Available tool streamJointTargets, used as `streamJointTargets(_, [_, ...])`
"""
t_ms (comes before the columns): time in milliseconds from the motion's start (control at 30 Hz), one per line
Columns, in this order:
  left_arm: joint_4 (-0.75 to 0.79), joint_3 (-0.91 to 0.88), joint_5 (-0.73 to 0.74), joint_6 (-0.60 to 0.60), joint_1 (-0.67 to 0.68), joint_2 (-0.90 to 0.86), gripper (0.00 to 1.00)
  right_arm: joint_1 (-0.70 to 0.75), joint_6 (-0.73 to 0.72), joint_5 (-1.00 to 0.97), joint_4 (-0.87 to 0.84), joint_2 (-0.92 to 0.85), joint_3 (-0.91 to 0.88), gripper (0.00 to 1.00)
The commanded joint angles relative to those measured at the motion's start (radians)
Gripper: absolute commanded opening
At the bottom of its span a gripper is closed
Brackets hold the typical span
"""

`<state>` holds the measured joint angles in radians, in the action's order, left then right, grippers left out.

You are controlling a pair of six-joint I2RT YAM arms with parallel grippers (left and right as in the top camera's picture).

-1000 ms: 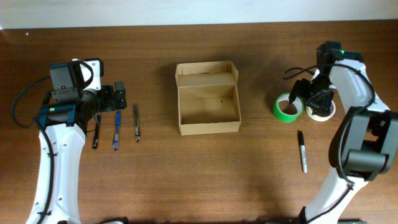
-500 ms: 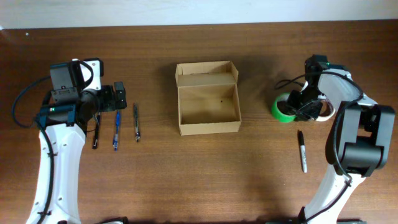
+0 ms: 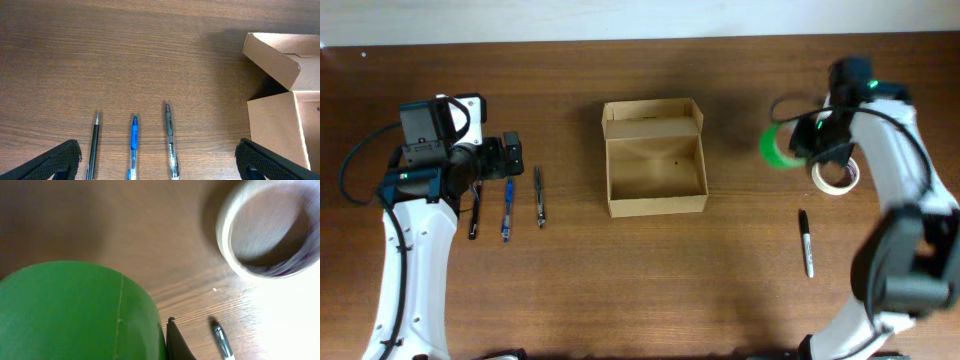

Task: Pack container
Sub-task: 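Carry the green tape into the box and release it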

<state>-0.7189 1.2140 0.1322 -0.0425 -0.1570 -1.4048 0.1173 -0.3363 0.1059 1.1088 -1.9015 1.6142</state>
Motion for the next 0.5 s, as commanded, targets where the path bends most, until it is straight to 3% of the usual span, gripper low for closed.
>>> streamJointTargets(0, [0.000,0.019,0.018,-0.016,-0.003,-0.003,0.99,-0.094,0.061,0.025,0.043,0.206,0.158,0.04])
streamJointTargets(233, [-0.001,0.019,0.018,-0.016,-0.003,-0.003,0.99,-0.443,0.140,-0.074,0.096,0.311,0.275,0.04])
streamJointTargets(367, [0.000,0.019,0.018,-0.016,-0.003,-0.003,0.99,-0.619,0.176,-0.195,0.089,0.235,0.274,0.04])
streamJointTargets(467, [0.000,0.019,0.018,-0.016,-0.003,-0.003,0.99,-0.669,0.175,-0.215,0.055,0.144,0.274,0.04])
